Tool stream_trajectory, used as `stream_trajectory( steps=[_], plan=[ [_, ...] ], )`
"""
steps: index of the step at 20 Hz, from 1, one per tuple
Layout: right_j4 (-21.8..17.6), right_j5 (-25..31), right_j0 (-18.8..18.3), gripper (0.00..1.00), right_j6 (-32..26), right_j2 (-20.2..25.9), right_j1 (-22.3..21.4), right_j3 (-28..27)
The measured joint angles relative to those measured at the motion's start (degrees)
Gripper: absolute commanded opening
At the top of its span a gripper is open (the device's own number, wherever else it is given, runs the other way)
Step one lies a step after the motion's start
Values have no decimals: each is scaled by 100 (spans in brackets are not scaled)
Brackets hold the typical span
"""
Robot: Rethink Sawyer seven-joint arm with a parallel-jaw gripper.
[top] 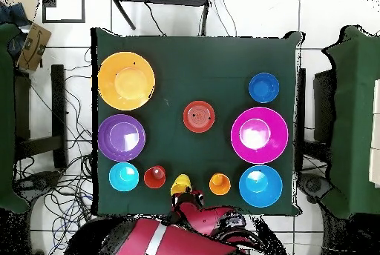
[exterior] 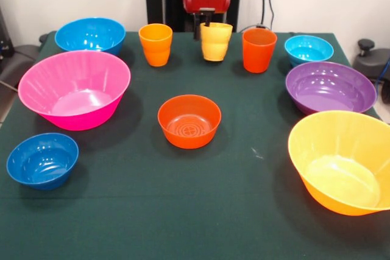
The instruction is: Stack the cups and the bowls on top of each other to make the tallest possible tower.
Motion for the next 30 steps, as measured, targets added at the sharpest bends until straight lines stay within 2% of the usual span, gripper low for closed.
stream_trajectory(
  steps=[4,9,12,15,18,23,24,30],
  plan=[
    [-67,96,-198,0,0,194,-227,49],
    [-19,760,-787,0,-1,801,-908,231],
    [248,1442,-1117,0,0,1238,-1476,380],
    [653,2166,-1254,0,0,1567,-1995,420],
    [1150,3080,-1165,0,0,1766,-2469,322],
    [1512,4280,-862,0,0,1837,-2780,-136],
    [1579,4640,-788,0,0,1894,-2810,-388],
    [1625,4909,-676,0,0,1980,-2654,-1041]
  ],
)
